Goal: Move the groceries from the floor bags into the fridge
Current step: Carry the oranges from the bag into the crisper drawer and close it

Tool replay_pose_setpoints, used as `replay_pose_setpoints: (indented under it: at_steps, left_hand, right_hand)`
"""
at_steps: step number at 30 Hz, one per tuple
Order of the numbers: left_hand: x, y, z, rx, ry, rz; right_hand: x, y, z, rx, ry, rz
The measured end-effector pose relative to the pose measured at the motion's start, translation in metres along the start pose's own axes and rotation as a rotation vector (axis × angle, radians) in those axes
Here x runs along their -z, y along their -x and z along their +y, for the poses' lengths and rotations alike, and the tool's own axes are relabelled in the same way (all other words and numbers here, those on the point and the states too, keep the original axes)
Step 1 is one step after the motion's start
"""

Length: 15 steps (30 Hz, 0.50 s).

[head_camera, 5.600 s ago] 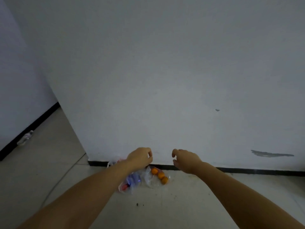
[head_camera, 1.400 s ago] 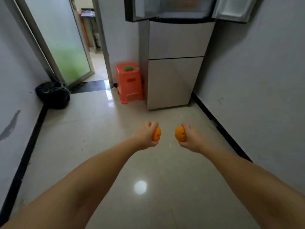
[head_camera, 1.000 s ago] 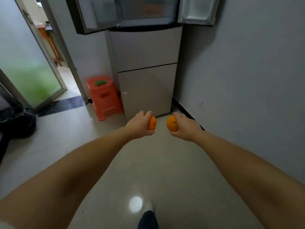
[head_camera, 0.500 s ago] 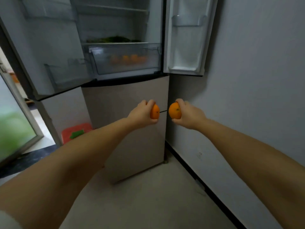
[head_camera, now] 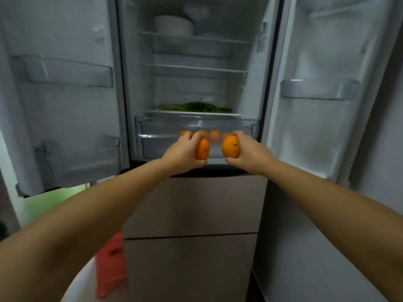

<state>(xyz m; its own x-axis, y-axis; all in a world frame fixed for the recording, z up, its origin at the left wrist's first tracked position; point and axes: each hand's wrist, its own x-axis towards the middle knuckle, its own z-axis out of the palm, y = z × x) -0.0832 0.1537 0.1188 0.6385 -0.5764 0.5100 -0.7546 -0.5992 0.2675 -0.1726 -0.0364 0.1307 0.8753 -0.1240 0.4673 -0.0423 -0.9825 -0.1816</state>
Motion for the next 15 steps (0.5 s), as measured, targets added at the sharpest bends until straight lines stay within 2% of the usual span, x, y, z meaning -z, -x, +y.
replay_pose_setpoints:
  at_steps: [6,9,12,15]
  left_hand:
    - [0.027,-0.101,-0.059,0.055,-0.092,0.153]
    - [0.038,-0.157,-0.087,0.062,-0.151,0.17]
    - [0.043,-0.214,-0.115,0.107,-0.296,-0.035]
    - [0.04,-0.264,-0.144,0.195,-0.408,-0.346]
  right_hand:
    - [-0.018,-0.128,0.012,0.166,0.016,0.034]
    - [-0.03,-0.189,0.016,0.218,0.08,0.092]
    - [-0.042,-0.25,0.02,0.225,0.095,0.091]
    - [-0.056,-0.313,0.021,0.214,0.153,-0.087]
